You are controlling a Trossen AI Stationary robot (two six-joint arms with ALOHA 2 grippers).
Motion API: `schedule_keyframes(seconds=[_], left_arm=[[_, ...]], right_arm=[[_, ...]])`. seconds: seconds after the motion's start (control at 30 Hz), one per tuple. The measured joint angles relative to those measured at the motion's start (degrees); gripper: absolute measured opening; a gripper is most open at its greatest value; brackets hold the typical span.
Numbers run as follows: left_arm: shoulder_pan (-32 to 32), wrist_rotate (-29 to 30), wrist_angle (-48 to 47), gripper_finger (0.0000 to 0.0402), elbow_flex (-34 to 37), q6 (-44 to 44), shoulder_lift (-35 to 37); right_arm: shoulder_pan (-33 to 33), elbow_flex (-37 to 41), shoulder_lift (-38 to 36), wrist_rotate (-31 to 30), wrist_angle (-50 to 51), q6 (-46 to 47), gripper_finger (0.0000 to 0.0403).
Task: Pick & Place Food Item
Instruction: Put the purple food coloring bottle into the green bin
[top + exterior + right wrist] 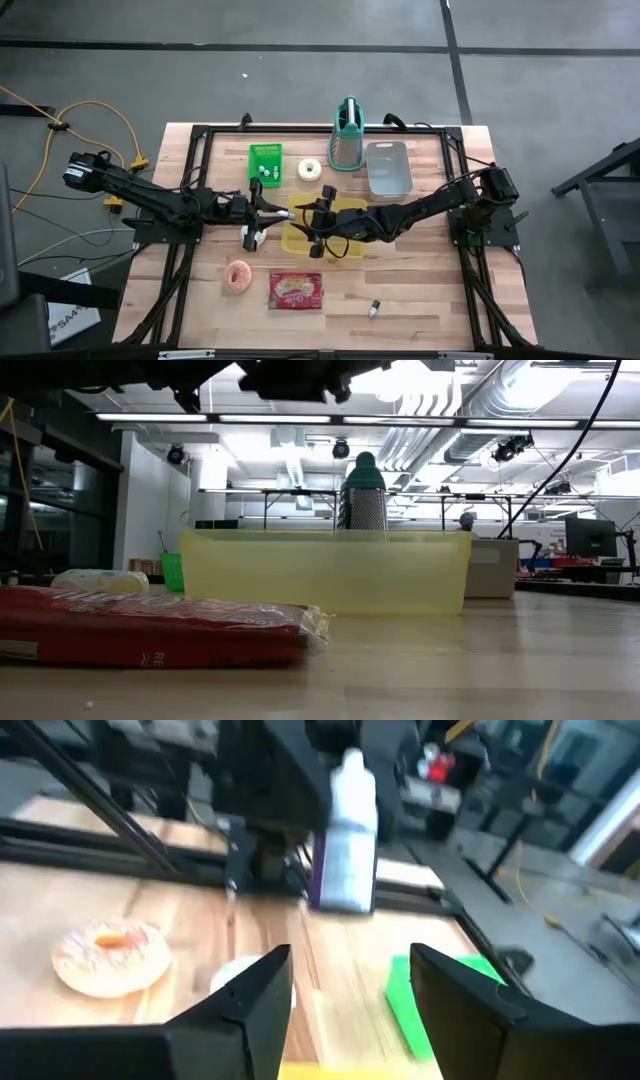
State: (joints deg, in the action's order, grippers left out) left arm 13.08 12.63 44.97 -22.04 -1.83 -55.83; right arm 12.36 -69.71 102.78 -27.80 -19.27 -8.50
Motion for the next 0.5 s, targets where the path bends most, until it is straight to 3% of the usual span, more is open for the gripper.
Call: schedule_keyframes(seconds=[0.33,0.5], left_arm=[[-3.00,14.06,-7.11,0.0061,0.02,3.00,0.00],[-8.41,15.41,-14.14,0.0061,0.04,6.14,0.33]], right_arm=[[0.02,0.00,0.00,-2.28,10.59,9.45,0.0203],[0.02,0.00,0.00,-2.04,13.58,12.87,0.0202]])
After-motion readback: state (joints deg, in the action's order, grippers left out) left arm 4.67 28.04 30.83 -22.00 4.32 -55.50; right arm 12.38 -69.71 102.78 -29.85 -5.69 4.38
